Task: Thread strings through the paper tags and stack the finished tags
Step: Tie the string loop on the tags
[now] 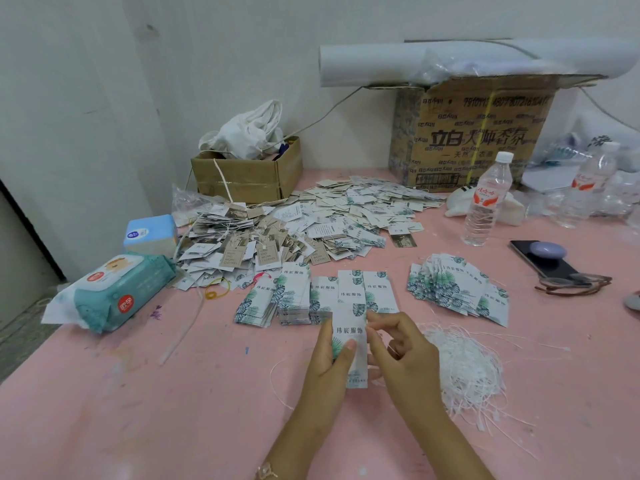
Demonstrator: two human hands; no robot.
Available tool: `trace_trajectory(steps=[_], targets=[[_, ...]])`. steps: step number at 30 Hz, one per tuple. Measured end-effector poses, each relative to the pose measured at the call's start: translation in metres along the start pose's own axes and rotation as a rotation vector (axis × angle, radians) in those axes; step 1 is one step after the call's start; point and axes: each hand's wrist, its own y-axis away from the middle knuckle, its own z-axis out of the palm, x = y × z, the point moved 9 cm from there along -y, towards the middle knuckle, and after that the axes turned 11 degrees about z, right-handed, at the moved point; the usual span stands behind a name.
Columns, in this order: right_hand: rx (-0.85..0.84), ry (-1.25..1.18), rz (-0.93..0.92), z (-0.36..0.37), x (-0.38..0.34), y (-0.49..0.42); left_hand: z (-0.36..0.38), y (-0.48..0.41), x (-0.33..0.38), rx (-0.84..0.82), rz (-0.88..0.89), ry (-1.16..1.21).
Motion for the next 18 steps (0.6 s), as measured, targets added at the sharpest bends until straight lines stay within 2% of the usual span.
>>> trace_trajectory(steps=[15, 18], targets=[[-0.007, 0.235, -0.165, 0.002, -0.010, 0.002, 0.009, 0.003, -0.010, -0.115, -0.068, -0.072], [0.009, 0.255, -0.189, 0.002, -0.012, 0.004, 0.009, 0.002, -0.007, -0.126, -0.037, -0.090]])
